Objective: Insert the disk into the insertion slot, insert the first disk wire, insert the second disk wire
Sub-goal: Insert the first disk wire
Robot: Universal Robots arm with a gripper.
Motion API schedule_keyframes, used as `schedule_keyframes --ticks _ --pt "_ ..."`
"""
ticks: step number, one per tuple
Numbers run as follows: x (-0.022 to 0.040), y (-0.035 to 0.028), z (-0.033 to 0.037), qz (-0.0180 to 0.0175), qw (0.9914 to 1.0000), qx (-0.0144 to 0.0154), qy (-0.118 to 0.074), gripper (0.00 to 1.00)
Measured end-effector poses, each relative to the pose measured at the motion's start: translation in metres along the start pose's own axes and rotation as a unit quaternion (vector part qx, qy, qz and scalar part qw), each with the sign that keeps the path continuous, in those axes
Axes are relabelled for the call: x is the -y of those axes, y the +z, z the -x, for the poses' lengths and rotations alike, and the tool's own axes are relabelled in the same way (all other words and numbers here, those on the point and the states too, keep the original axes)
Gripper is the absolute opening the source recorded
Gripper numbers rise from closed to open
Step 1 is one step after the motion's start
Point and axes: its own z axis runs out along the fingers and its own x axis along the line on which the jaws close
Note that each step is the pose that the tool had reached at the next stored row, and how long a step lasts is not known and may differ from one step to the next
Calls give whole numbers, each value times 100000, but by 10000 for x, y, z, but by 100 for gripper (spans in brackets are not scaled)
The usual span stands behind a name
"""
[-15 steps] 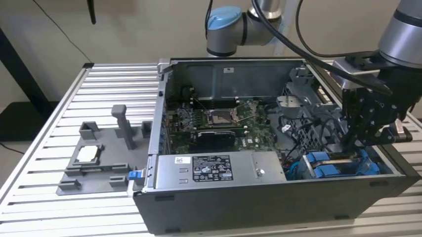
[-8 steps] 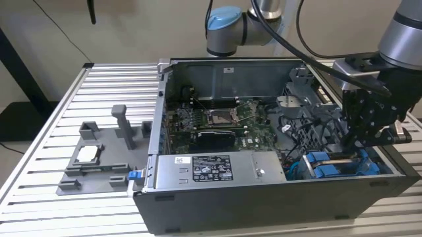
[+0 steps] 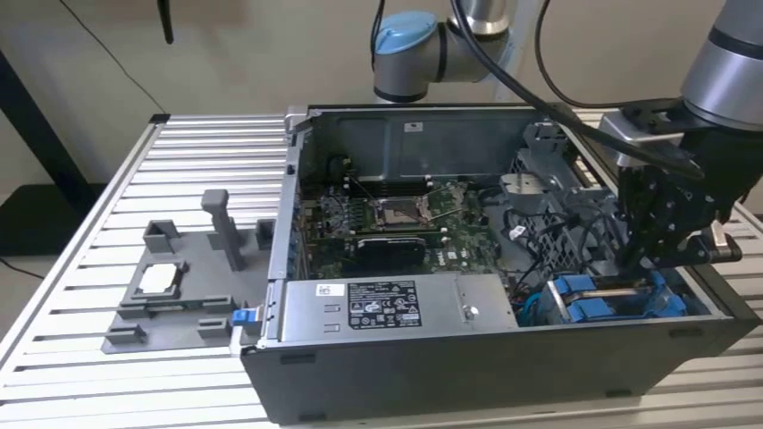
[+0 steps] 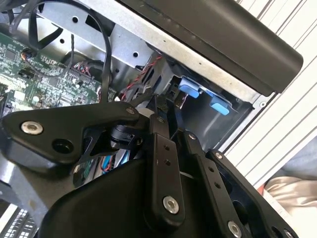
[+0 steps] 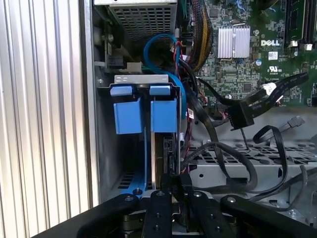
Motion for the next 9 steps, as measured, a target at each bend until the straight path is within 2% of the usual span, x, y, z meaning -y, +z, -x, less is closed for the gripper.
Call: schedule_keyframes --ticks 4,9 --pt "-1 39 1 -5 100000 -31 -3 19" --pt "-2 50 2 1 100000 6 -1 19"
